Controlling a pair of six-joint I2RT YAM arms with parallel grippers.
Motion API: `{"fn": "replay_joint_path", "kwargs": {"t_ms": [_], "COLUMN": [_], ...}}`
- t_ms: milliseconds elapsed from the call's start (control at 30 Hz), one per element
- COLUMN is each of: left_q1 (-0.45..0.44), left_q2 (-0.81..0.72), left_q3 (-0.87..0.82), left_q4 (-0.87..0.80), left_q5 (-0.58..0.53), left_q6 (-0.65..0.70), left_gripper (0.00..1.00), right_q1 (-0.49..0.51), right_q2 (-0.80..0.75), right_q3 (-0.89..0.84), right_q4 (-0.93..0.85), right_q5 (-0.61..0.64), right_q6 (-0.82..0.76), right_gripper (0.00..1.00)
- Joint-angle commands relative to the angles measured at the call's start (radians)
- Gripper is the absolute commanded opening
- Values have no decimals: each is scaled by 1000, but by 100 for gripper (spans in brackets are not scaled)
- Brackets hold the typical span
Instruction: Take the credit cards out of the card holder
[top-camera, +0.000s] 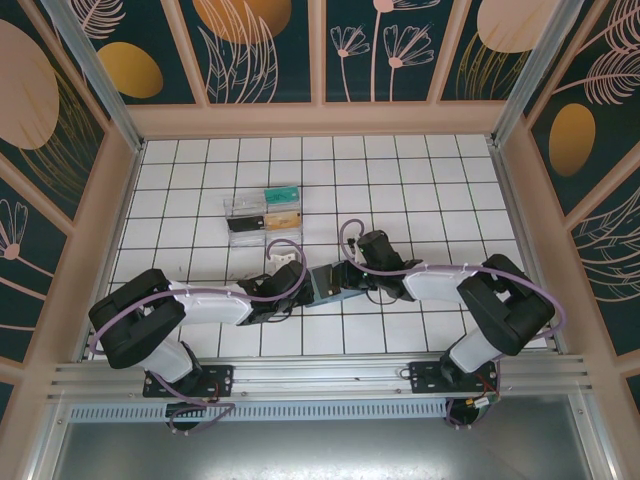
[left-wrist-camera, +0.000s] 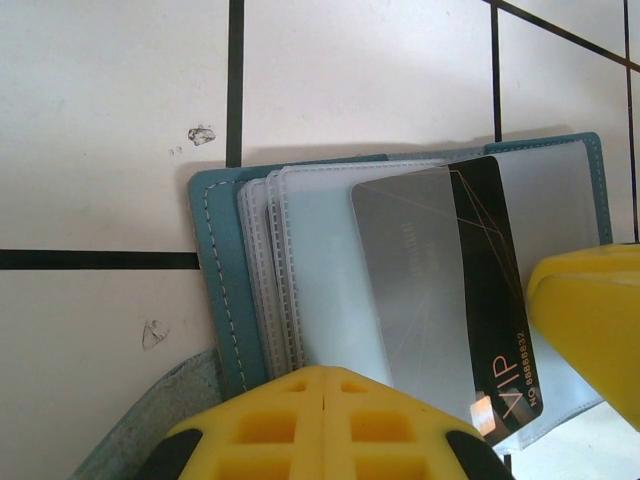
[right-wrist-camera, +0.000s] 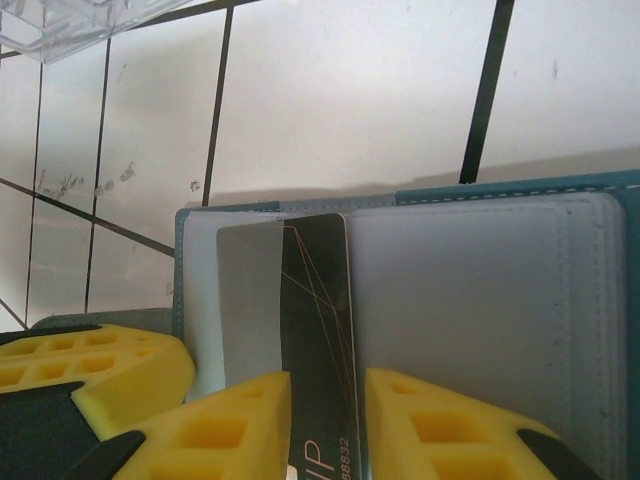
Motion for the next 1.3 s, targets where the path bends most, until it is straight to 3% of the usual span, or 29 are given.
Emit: {"fn": "replay_joint_path", "kwargs": {"t_ms": [0, 167, 333, 400, 933, 967, 1033, 1100, 1167, 1200, 1267], "left_q1": [3, 3, 3, 4, 3, 3, 3, 3, 3, 3, 3], "left_q2": [14, 14, 13, 10, -30, -42, -70, -110, -156, -183, -246], "left_q3": [-22, -21, -20, -20, -13, -6, 11, 25, 25, 14, -41], "left_q4": [-47, -48, -51, -54, -72, -75, -80, -75, -57, -31, 81], "left_q5": [0, 2, 1, -2, -12, -13, -18, -27, -59, -77, -100], "left_q6": [-4, -4, -4, -4, 16, 20, 28, 31, 22, 14, 2], "left_gripper": [0, 0, 0, 0, 0, 3, 25, 38, 62, 69, 70], "right_q1": [-3, -1, -1, -3, -125, -125, -127, -127, -129, -131, -137], "right_q2": [43, 62, 44, 26, -196, -220, -265, -302, -339, -355, -394], "right_q3": [-2, 5, 1, -6, -94, -93, -88, -85, -85, -87, -101], "right_q4": [23, 34, 21, 9, -38, -41, -45, -48, -44, -39, -17], "right_q5": [-26, -36, -23, -2, 2, 0, 2, 7, 19, 23, 38], "right_q6": [-5, -5, -5, -4, -39, -42, -48, -54, -59, -59, -53], "right_gripper": [27, 25, 5, 1, 0, 0, 0, 0, 0, 0, 0]}}
